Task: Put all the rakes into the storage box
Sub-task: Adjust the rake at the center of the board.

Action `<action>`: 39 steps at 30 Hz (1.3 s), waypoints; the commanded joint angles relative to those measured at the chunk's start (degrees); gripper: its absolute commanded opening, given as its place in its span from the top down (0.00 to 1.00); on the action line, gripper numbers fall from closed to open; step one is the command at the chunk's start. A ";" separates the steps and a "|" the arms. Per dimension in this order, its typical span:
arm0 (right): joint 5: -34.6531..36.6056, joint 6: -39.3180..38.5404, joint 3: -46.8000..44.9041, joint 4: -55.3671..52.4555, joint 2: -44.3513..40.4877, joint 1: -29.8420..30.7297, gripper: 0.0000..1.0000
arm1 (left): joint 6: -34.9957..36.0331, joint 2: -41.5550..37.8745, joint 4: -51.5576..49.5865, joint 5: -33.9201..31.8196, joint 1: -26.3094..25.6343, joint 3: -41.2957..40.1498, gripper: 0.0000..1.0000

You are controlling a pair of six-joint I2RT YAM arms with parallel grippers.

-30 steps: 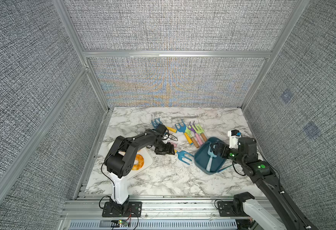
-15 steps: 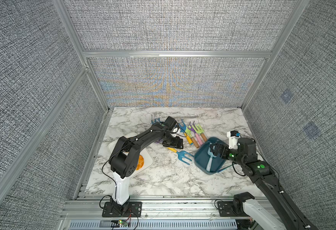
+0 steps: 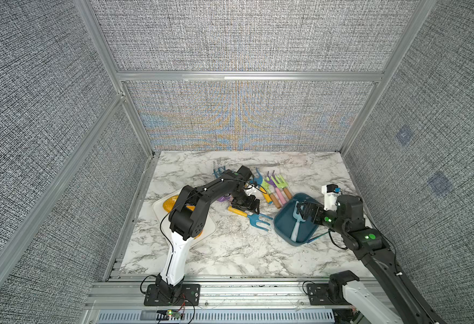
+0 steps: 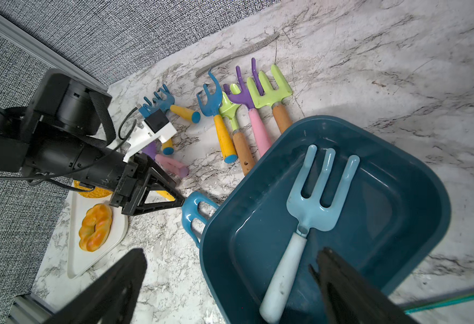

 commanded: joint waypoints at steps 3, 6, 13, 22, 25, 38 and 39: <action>-0.06 -0.38 0.14 -0.05 -0.04 0.01 0.01 | -0.49 -0.16 1.33 -4.80 1.31 -3.18 0.17; -0.25 -0.29 0.35 -0.01 -0.04 0.00 0.01 | -0.61 -0.89 1.45 -5.62 1.42 -4.66 0.17; 0.01 -0.20 -0.06 -0.36 -0.66 0.04 0.01 | -3.61 -9.05 5.51 -5.77 0.32 -15.95 0.18; 0.40 0.04 -0.90 0.12 0.26 -0.09 0.01 | -10.35 -17.38 11.53 -7.47 -7.79 -28.64 0.18; 0.75 0.17 -0.93 0.09 0.39 -0.18 0.01 | -14.19 -16.43 11.86 -9.96 -12.20 -29.82 0.21; 7.44 3.40 -0.69 -0.50 0.05 -0.34 0.01 | -21.41 -13.71 6.04 -26.75 -21.42 -30.47 0.40; 8.15 4.00 -0.62 -0.56 -0.11 -0.43 0.01 | -21.49 -12.70 5.20 -28.00 -21.72 -29.08 0.42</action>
